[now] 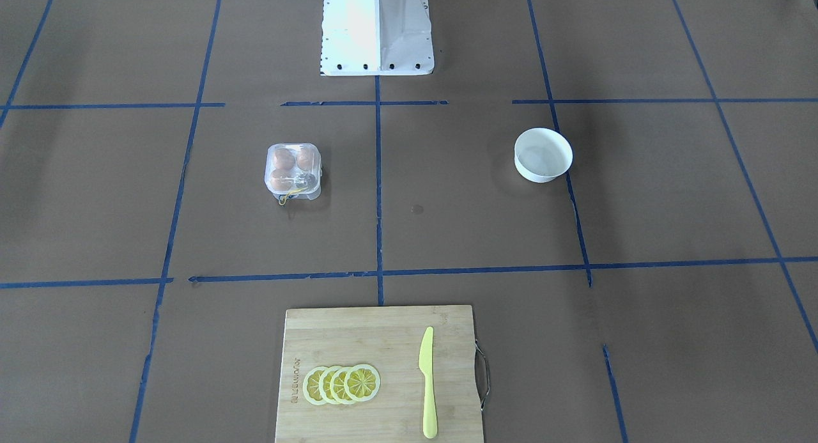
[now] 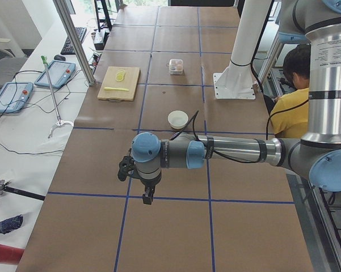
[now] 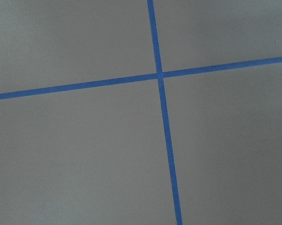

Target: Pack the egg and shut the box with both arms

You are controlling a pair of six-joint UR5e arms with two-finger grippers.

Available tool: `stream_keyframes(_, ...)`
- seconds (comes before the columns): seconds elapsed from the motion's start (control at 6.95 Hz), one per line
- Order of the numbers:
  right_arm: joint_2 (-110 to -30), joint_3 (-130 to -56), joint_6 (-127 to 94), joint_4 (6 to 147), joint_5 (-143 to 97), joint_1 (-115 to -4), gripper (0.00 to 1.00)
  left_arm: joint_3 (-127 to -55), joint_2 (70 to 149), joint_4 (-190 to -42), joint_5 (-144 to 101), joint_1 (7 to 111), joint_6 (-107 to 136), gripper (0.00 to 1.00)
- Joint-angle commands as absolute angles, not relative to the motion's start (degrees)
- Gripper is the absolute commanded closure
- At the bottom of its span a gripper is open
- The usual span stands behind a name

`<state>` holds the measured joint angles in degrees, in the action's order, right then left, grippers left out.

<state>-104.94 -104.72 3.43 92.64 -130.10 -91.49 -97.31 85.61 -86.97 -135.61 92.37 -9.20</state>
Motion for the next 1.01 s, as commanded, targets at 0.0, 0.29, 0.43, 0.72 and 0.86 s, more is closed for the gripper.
stream_keyframes(0.0, -105.0, -104.7, 3.4, 92.6, -130.3, -91.5, 0.0, -97.4, 84.8, -87.1, -135.6, 92.4, -9.1, 0.0)
stream_keyframes(0.29, -105.0, -104.6, 3.4, 92.7, -130.3, -91.5, 0.0, -97.3, 84.3, -87.0, -135.6, 92.4, -9.1, 0.0)
stream_keyframes(0.43, -105.2, -104.6, 3.4, 92.7, -130.4, -91.5, 0.0, -97.4, 84.3, -86.9, -135.6, 92.4, -9.1, 0.0)
stream_keyframes(0.72, -105.4, -104.7, 3.5, 92.7, -130.5, -91.5, 0.0, -97.2, 84.0, -86.7, -135.6, 92.4, -9.1, 0.0)
stream_keyframes(0.86, -105.5, -104.7, 3.5, 92.7, -130.4, -91.5, 0.0, -97.5, 83.2, -87.1, -135.6, 92.4, -9.2, 0.0)
